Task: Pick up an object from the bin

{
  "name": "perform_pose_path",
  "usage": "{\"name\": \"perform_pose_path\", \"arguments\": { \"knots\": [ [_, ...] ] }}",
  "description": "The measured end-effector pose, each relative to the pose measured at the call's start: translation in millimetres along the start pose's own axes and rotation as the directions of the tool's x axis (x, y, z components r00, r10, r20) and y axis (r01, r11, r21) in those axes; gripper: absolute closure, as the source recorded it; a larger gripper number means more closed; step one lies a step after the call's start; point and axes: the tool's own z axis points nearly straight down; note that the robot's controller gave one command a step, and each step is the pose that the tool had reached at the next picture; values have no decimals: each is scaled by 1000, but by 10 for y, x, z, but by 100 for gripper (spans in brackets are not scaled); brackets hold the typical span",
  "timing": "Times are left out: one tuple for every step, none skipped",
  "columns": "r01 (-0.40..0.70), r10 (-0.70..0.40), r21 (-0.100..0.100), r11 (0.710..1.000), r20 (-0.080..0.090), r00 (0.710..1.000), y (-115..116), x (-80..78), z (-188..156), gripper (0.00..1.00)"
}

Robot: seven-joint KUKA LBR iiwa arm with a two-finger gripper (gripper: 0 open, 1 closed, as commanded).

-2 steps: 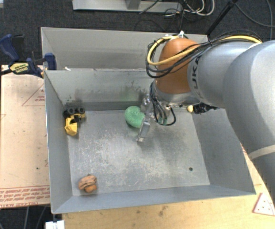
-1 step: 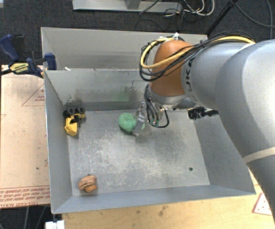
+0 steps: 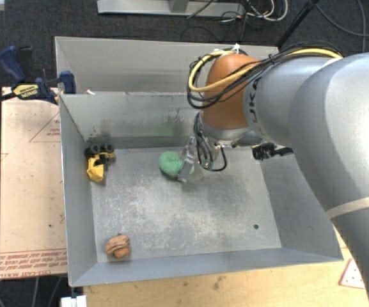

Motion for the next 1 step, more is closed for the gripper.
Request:
{"name": "perform_pose_path", "arguments": {
  "knots": [
    [0,0,3,1000,-6,1000,-6,13,-50,100]
  ]
}}
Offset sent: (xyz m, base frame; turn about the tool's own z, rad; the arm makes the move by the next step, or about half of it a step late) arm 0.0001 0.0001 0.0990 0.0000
